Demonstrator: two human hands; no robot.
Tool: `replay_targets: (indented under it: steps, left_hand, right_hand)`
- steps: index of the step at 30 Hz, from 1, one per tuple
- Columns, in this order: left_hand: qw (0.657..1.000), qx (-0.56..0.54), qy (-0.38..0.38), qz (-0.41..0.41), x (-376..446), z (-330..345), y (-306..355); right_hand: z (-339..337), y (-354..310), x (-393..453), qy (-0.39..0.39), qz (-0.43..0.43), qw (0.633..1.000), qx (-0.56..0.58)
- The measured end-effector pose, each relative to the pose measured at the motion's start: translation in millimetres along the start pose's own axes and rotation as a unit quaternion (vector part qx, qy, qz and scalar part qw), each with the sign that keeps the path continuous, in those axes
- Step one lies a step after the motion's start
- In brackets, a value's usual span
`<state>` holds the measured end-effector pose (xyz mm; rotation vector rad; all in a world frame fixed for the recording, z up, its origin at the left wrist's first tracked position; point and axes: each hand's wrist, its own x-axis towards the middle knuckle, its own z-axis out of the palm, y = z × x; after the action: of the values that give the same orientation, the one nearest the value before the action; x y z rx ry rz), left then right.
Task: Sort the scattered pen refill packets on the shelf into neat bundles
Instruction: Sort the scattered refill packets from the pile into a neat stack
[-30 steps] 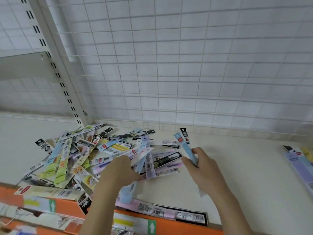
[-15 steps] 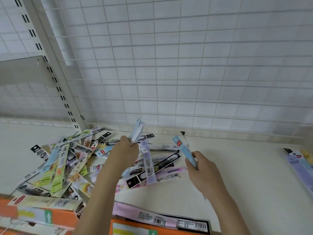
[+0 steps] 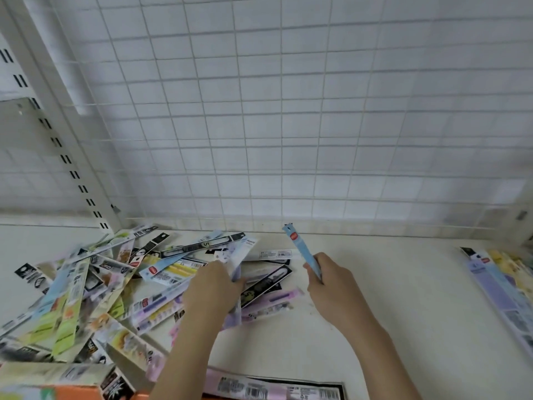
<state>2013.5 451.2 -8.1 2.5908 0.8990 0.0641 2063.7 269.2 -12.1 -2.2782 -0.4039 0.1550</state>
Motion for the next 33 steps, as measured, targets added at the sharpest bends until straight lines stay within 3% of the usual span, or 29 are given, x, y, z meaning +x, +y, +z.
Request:
replay_targets:
  steps: [4, 8, 14, 22, 29, 33]
  left_hand:
    - [0.997, -0.066, 0.017, 0.03, 1.1, -10.5, -1.6]
    - [0.963, -0.264, 0.022, 0.051, 2.1, -30.4, -10.8]
    - [0.922, -0.364, 0.128, 0.047, -13.6, -58.8, -29.0]
    - [0.908, -0.36, 0.207, 0.05, -19.9, -72.6, -50.1]
    - [0.904, -0.39, 0.166, 0.057, -22.9, -68.8, -56.6]
    - [0.917, -0.35, 0.174, 0.075, -21.0, -57.0, -55.6]
  right_hand:
    - [1.2, -12.3, 9.9, -0.008, -0.024, 0.999, -0.025]
    - [4.7, -25.2, 28.5, -0.001, -0.043, 0.998, -0.046]
    - [25.0, -39.7, 59.5, -0.004, -0.072, 0.989, -0.131]
    - [51.1, -44.9, 70.7, -0.066, -0.106, 0.961, -0.249]
    - [56.3, -41.1, 65.2, -0.048, -0.1, 0.954, -0.278]
    - [46.9, -38.8, 60.6, -0.04, -0.109, 0.954, -0.276]
